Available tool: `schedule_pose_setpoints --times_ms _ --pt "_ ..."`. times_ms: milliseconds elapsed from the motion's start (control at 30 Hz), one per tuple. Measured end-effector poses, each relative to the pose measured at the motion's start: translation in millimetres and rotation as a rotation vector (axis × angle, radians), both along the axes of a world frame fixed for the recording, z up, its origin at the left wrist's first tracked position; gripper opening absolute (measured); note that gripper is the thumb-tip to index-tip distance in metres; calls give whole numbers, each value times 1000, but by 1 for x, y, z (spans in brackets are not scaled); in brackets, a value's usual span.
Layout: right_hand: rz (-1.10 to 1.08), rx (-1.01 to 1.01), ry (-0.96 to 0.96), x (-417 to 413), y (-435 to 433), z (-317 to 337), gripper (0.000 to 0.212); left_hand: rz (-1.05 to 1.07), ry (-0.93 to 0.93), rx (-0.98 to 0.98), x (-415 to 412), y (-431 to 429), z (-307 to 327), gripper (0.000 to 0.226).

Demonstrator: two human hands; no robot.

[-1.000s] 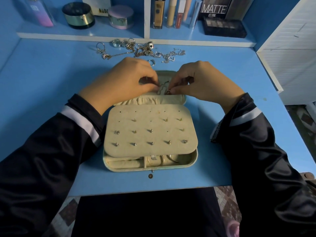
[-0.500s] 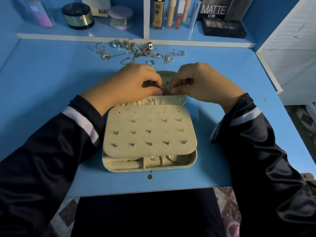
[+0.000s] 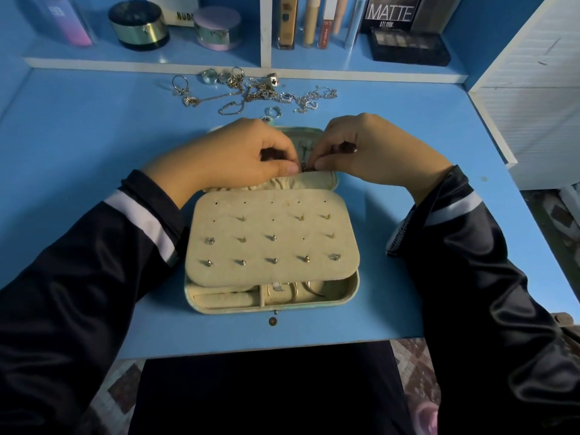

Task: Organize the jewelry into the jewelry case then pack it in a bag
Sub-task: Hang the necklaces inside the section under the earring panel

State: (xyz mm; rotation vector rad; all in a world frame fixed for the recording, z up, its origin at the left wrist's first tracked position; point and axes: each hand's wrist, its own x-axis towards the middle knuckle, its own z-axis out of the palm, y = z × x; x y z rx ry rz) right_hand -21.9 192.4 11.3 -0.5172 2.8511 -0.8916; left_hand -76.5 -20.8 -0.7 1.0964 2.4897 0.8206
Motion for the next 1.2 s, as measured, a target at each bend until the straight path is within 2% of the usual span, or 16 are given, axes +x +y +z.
schedule_pose_setpoints --times_ms 100,233,700,867,1067,1200 --pt "22 -7 -11 0 3 0 25 -7 -6 -16 1 0 2 12" --pt "-2 -29 11 -1 3 -3 14 -19 11 -20 3 -2 6 9" --pt "-25 -42 21 1 5 -3 23 19 31 34 4 -3 4 5" --pt "-24 -5 0 0 6 -4 15 10 37 54 2 1 1 10" --pt "-1 0 -48 -1 4 -2 20 -12 37 15 1 5 0 12" --pt "-16 -18 -45 1 4 -2 15 -16 -4 19 1 3 3 14"
